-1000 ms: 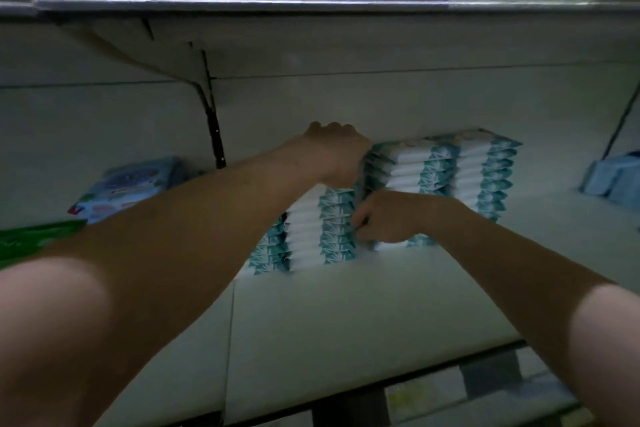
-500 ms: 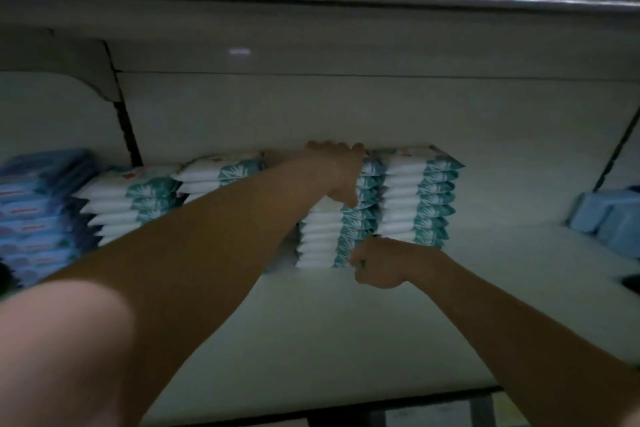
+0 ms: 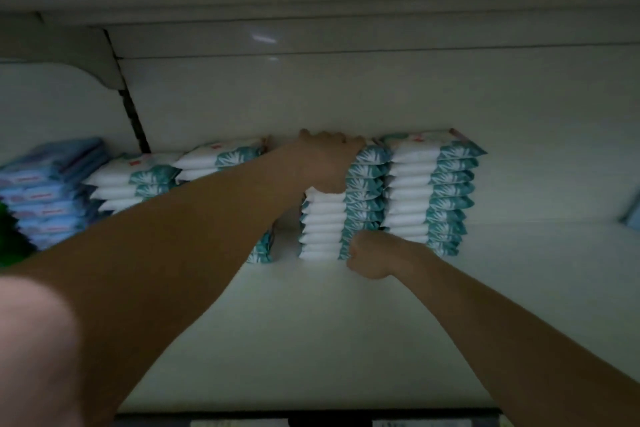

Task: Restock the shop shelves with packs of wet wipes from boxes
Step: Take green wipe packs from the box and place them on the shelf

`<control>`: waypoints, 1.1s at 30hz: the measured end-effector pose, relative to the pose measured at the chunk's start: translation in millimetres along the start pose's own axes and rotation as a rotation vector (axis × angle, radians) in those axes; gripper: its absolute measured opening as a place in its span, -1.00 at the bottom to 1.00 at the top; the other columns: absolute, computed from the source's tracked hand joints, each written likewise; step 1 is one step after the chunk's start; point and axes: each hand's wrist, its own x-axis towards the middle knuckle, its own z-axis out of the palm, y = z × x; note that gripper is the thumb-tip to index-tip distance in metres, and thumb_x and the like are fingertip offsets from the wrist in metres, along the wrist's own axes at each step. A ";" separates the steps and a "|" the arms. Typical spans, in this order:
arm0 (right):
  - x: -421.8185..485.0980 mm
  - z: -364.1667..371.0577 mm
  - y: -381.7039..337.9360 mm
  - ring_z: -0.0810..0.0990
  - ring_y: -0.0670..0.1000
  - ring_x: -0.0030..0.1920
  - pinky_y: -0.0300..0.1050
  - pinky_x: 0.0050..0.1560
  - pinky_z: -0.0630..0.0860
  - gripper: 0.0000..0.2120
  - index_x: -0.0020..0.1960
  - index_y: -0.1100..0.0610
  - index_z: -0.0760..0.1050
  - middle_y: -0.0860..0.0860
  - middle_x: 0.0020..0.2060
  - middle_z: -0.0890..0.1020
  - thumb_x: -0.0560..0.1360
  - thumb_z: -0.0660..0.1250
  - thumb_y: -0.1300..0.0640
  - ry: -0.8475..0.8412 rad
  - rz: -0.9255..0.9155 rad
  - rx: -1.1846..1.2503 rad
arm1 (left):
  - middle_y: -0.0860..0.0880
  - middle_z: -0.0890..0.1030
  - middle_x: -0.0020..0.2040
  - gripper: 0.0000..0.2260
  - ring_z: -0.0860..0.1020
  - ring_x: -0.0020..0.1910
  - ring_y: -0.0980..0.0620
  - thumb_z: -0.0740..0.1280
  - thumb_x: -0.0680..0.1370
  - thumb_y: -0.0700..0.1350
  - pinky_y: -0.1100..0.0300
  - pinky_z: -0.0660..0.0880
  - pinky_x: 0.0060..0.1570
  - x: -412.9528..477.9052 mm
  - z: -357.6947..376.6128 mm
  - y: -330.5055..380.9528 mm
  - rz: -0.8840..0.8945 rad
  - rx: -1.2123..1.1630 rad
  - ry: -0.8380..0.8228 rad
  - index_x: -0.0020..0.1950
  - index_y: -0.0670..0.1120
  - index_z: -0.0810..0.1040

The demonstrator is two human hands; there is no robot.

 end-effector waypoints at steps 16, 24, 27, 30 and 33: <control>-42.7 -40.8 14.8 0.39 0.09 0.33 -0.13 0.26 0.35 -0.54 0.47 0.07 0.24 0.07 0.41 0.35 0.60 0.17 0.01 0.088 -0.118 0.026 | -0.11 -0.14 0.58 -0.24 -0.09 0.55 -0.11 0.23 0.57 0.18 -0.17 -0.09 0.47 -7.0 -17.3 7.0 -0.030 -0.025 0.027 0.58 0.03 -0.19; -60.2 -44.5 53.4 0.41 0.06 0.33 -0.22 0.24 0.33 -0.57 0.44 0.16 0.34 0.08 0.40 0.38 0.62 0.17 0.02 0.019 -0.042 0.037 | -0.11 -0.16 0.58 -0.25 -0.15 0.55 -0.12 0.23 0.57 0.17 -0.17 -0.17 0.47 11.9 -22.1 76.0 0.195 0.023 0.271 0.58 0.05 -0.17; -63.4 -42.3 67.4 0.35 0.02 0.38 -0.28 0.25 0.29 -0.58 0.45 0.10 0.34 0.03 0.44 0.34 0.62 0.17 0.01 -0.025 -0.039 0.060 | -0.11 -0.15 0.58 -0.22 -0.11 0.55 -0.16 0.24 0.55 0.20 -0.20 -0.13 0.47 25.1 -16.5 95.3 0.181 -0.061 0.244 0.57 0.07 -0.20; -51.3 -44.4 80.7 0.43 0.03 0.30 -0.21 0.27 0.32 -0.64 0.35 0.17 0.46 0.10 0.37 0.44 0.60 0.20 0.06 0.065 -0.057 0.177 | -0.11 -0.02 0.58 -0.19 0.02 0.53 -0.15 0.28 0.52 0.21 -0.16 0.03 0.45 37.9 -12.2 96.9 0.144 -0.105 0.236 0.57 0.07 -0.17; -33.6 -48.8 84.2 0.52 0.00 -0.07 -0.20 -0.07 0.43 -0.67 0.13 0.40 0.55 0.24 0.10 0.62 0.59 0.21 0.14 0.119 -0.043 0.337 | -0.11 0.14 0.53 -0.27 0.18 0.48 -0.12 0.26 0.55 0.18 -0.08 0.25 0.38 48.3 -2.1 90.4 0.152 -0.066 0.271 0.58 0.06 -0.09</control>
